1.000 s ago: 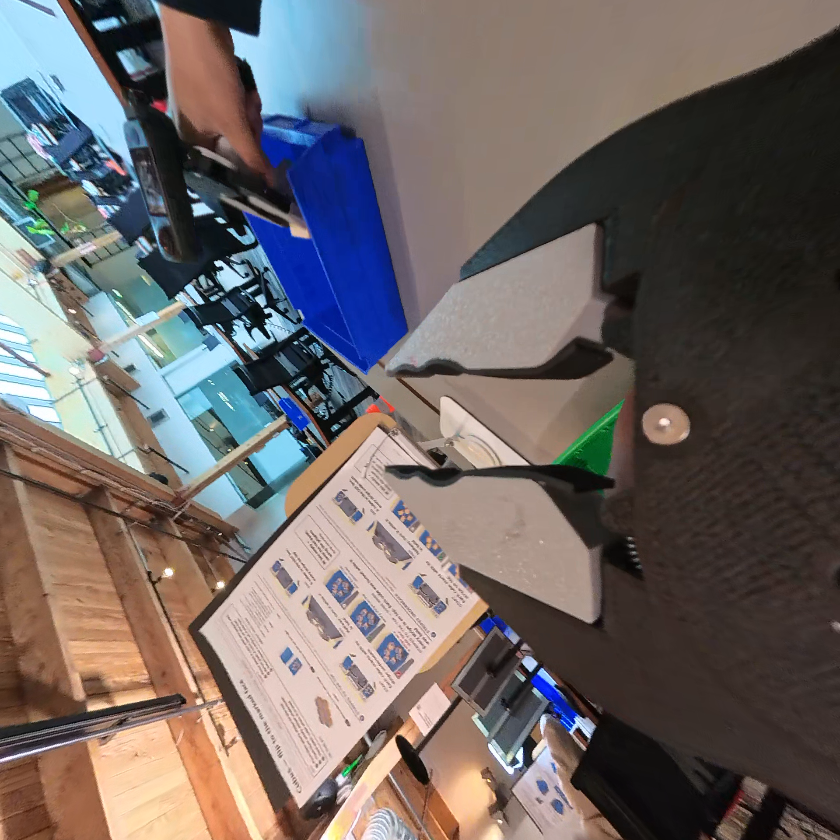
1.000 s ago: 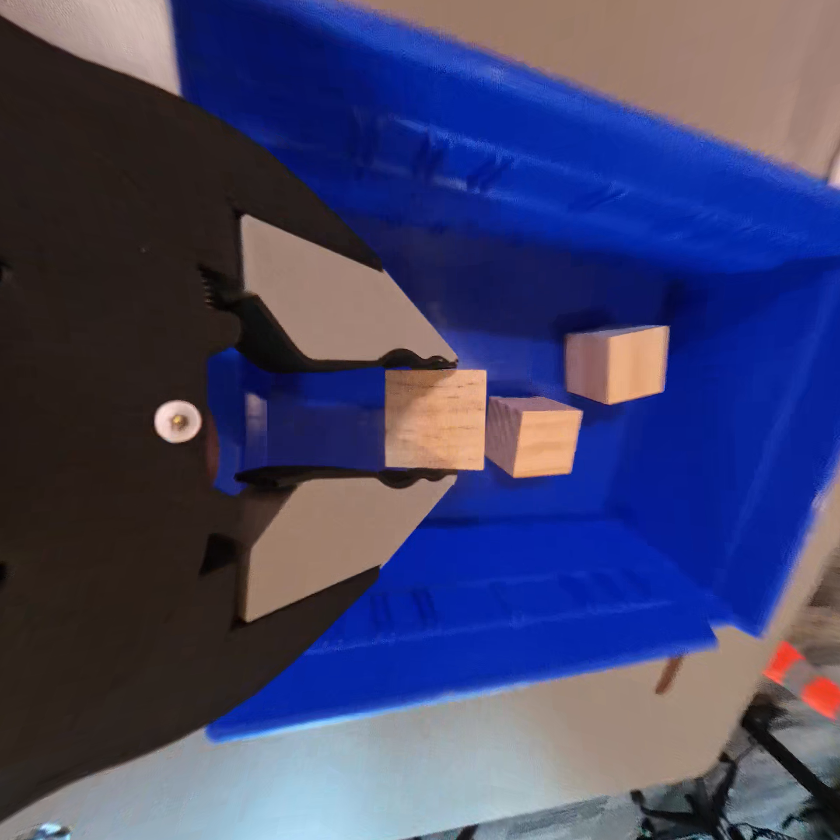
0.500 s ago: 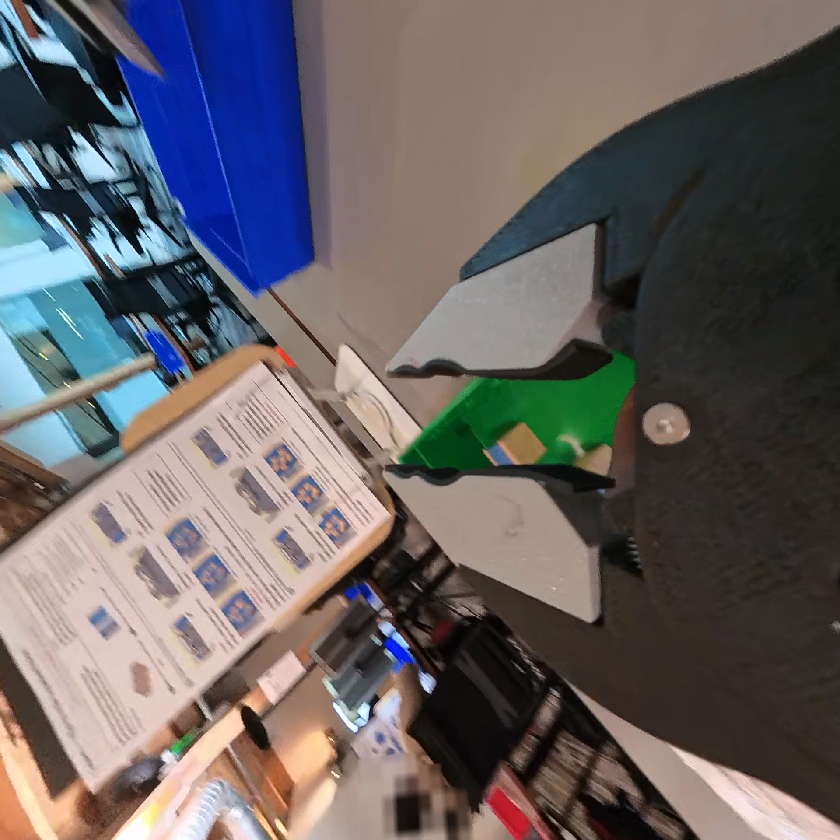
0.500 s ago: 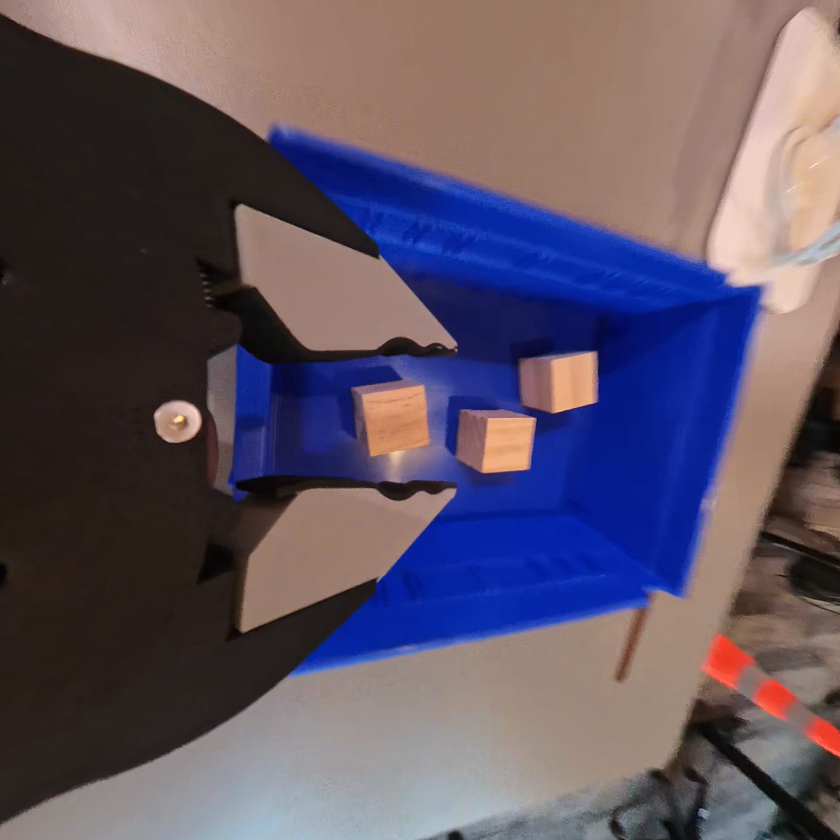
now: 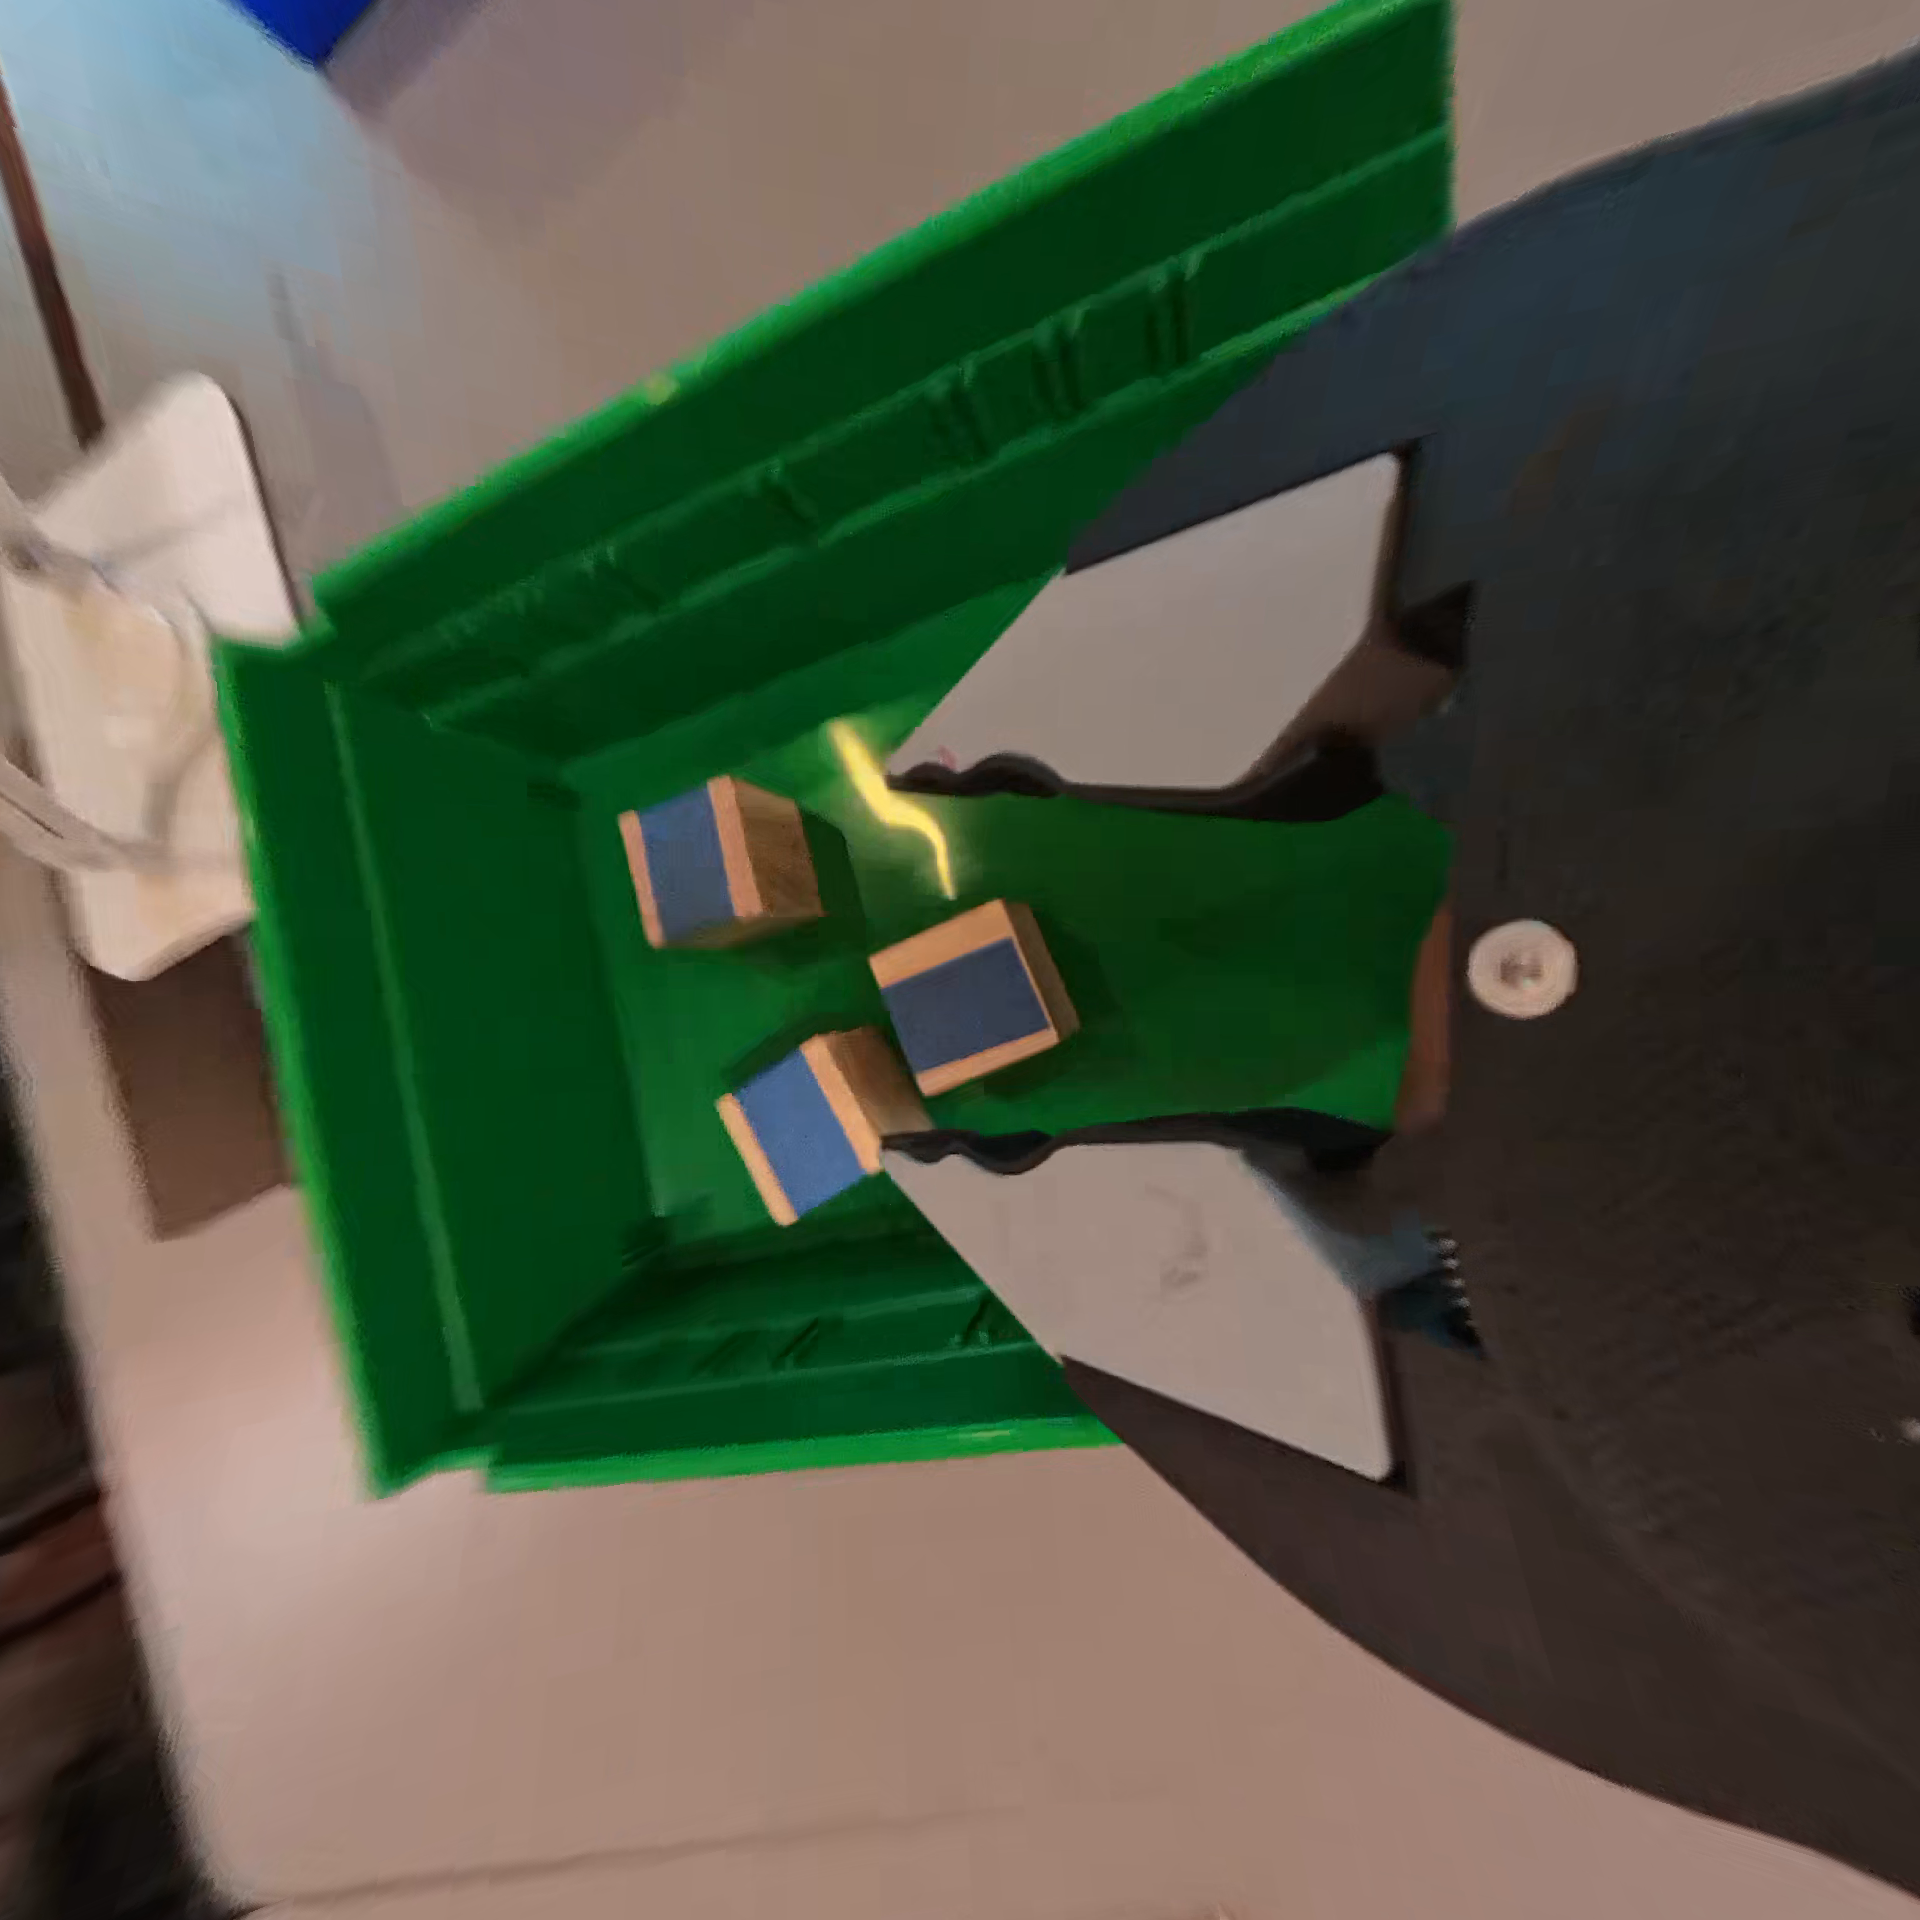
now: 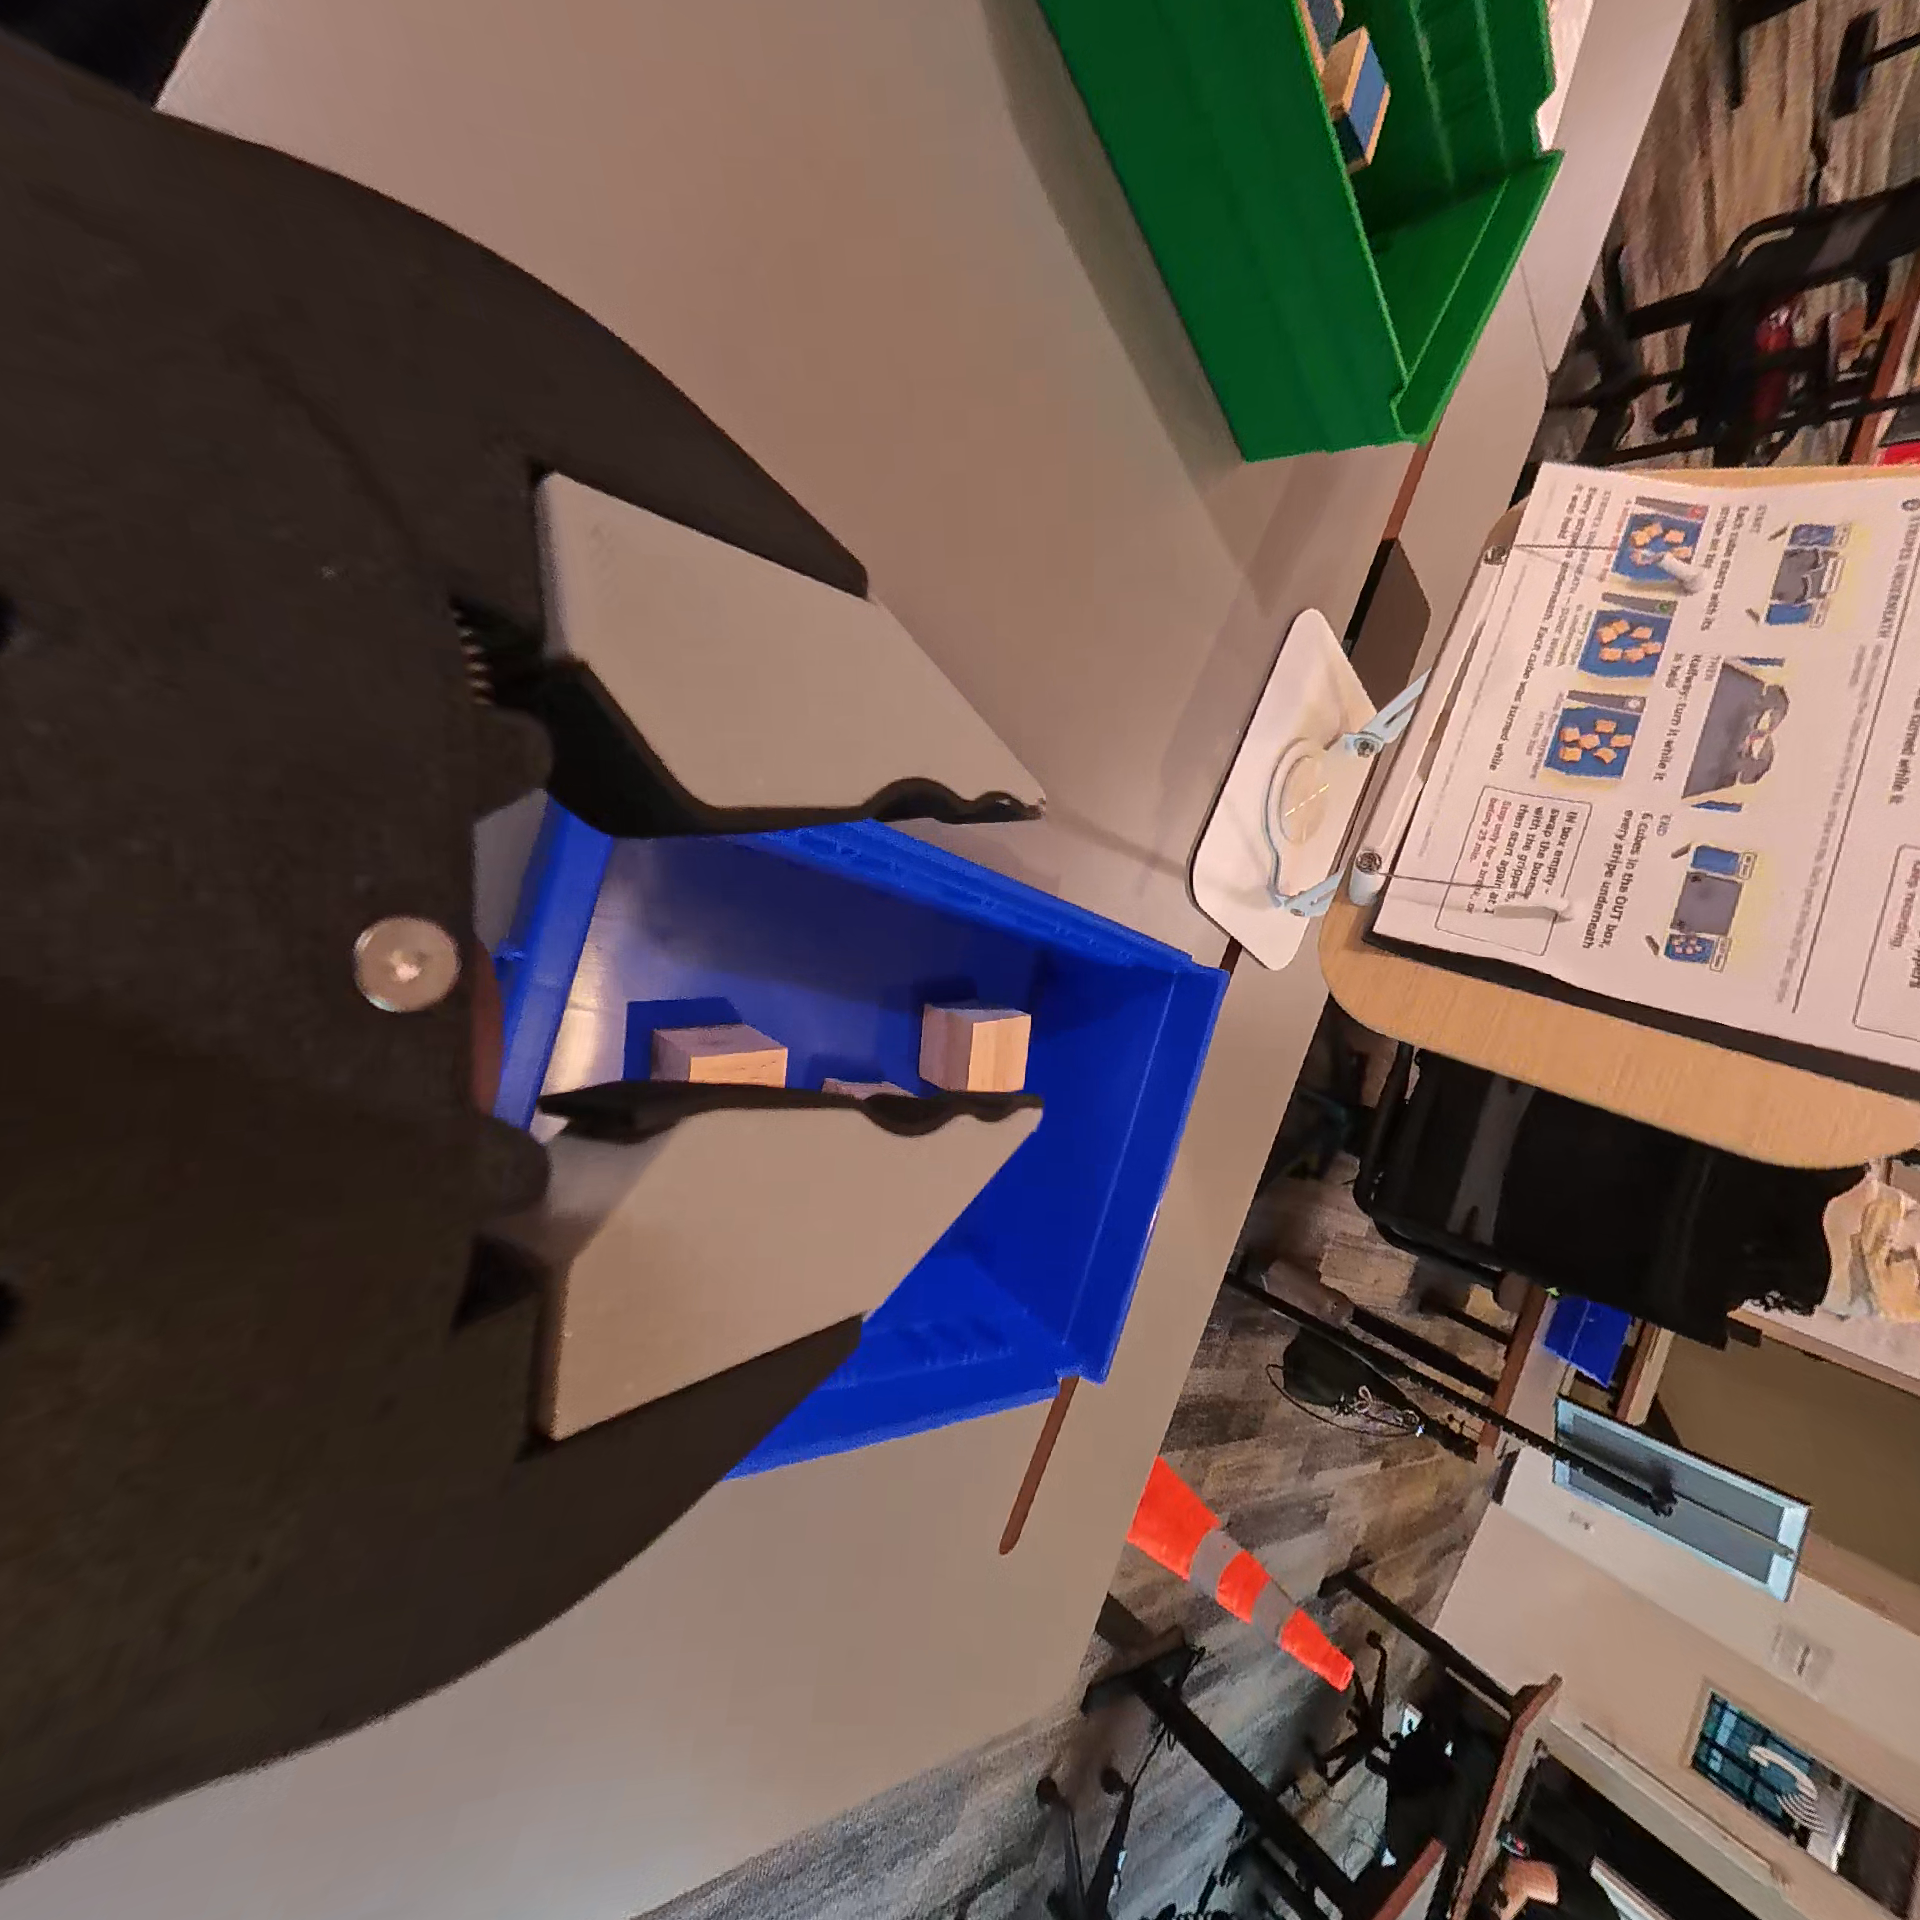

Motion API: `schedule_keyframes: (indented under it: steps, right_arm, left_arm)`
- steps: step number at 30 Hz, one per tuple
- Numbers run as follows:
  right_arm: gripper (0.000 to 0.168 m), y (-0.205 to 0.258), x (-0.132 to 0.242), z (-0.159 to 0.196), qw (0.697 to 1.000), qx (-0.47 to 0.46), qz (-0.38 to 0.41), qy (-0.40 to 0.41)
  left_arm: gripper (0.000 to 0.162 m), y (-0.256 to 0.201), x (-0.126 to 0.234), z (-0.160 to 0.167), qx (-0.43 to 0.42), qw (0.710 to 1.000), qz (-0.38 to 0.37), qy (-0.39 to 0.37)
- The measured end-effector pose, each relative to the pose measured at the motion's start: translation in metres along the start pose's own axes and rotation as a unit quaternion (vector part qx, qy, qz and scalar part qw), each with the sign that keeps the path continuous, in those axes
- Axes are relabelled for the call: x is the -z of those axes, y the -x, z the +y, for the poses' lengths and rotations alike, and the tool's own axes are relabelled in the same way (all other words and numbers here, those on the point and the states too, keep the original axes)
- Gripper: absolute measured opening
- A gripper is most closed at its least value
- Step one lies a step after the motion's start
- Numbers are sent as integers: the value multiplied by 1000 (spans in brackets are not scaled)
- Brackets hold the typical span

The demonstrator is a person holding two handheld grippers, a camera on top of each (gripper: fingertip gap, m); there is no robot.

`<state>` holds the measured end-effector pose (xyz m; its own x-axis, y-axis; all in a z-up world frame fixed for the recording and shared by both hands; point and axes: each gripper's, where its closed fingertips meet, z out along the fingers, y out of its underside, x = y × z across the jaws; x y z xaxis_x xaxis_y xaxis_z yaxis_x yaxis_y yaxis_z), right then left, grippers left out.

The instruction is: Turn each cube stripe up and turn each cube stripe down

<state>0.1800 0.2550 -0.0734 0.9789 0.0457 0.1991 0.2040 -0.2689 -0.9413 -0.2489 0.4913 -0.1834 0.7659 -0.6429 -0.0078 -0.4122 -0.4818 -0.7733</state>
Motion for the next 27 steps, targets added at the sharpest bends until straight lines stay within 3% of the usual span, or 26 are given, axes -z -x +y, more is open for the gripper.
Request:
schedule_keyframes:
  steps: [5, 10, 12, 15, 17, 19, 21, 23, 25, 26, 27]
  right_arm:
    - [49, 5, 2, -2, 1000, 8, -3, -2]
    - [49, 10, 6, -6, 1000, 13, -10, -9]
    - [49, 11, 8, -6, 1000, 14, -11, -10]
    - [49, 16, 10, -7, 1000, 17, -18, -13]
    - [49, 23, 8, -9, 999, 13, -35, -18]
    - [49, 44, 3, -11, 996, -3, -86, -23]
    - [51, 84, 0, -13, 981, -36, -191, -26]
    - [54, 137, 9, -19, 936, -88, -340, -34]
    - [58, 186, 40, -33, 835, -164, -523, -43]
    - [62, 200, 54, -39, 776, -208, -594, -41]
    - [63, 209, 64, -44, 723, -245, -645, -35]
  left_arm:
    - [74, 15, -32, 26, 38, 994, -38, 98]
    - [47, 18, -58, 50, -21, 986, -86, 138]
    - [46, 22, -59, 45, -35, 986, -94, 129]
    - [45, 17, -44, 18, -70, 989, -108, 65]
    - [45, -3, -18, -12, -92, 991, -95, -20]
    - [45, -44, 20, -46, -127, 981, -57, -134]
    - [45, -109, 68, -69, -201, 944, 19, -261]
    - [45, -176, 117, -72, -296, 877, 79, -370]
    - [45, -238, 165, -55, -390, 776, 131, -478]
    - [45, -262, 184, -44, -405, 741, 165, -509]
    - [44, -279, 194, -34, -408, 729, 198, -512]
